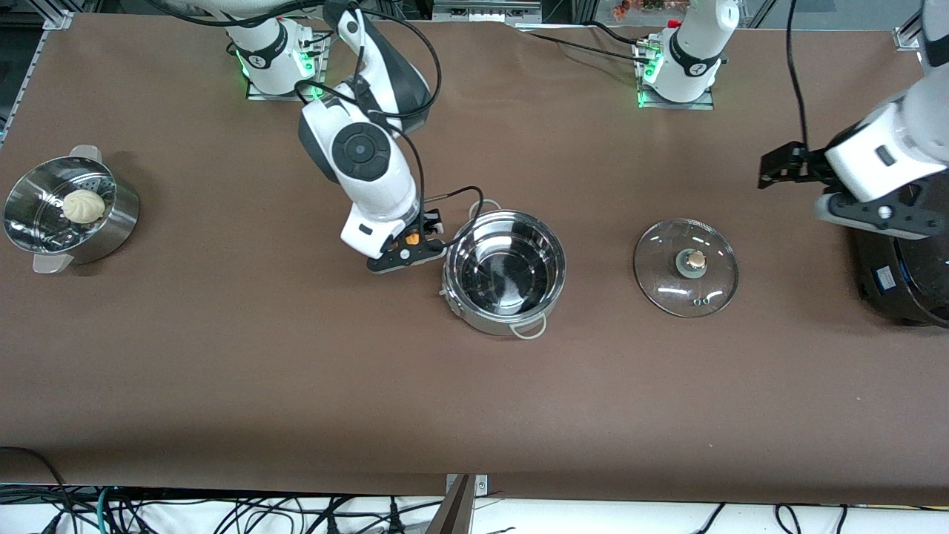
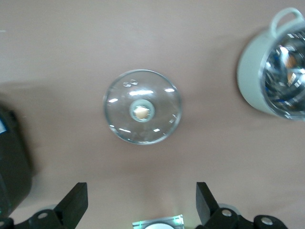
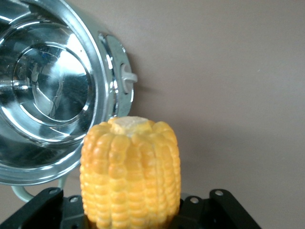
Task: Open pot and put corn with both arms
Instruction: 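Carry the corn over the pot with the right gripper while the left gripper withdraws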
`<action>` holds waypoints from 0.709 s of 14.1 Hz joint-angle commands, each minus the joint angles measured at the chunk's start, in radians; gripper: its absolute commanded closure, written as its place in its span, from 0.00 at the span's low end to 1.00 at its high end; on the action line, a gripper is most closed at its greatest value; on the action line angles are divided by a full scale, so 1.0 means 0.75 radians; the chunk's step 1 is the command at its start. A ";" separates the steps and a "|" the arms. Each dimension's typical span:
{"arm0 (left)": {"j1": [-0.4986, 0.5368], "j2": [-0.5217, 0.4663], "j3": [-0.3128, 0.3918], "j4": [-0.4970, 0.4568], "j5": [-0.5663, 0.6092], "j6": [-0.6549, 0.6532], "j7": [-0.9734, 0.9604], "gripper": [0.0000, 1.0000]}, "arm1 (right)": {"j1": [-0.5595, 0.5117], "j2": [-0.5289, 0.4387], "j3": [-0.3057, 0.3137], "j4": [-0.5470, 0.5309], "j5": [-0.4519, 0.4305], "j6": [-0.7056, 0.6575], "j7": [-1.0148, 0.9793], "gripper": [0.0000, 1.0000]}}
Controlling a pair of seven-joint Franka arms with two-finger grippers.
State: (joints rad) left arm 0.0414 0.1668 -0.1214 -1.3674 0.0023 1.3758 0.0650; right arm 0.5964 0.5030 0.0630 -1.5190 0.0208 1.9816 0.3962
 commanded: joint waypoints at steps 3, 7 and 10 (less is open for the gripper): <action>-0.092 -0.187 0.135 -0.242 -0.017 0.190 -0.035 0.00 | 0.133 0.072 -0.012 0.072 -0.034 0.051 0.234 1.00; -0.108 -0.251 0.145 -0.357 -0.013 0.256 -0.156 0.00 | 0.221 0.206 -0.014 0.248 -0.126 0.013 0.402 1.00; -0.100 -0.227 0.145 -0.314 -0.013 0.229 -0.158 0.00 | 0.227 0.282 -0.019 0.338 -0.128 0.009 0.404 1.00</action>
State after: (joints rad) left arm -0.0292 0.0139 -0.0231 -1.5925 0.0018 1.5395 -0.0402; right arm 0.7639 0.6493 0.0606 -1.3642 -0.0571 2.0187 0.6834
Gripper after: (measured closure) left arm 0.000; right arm 0.960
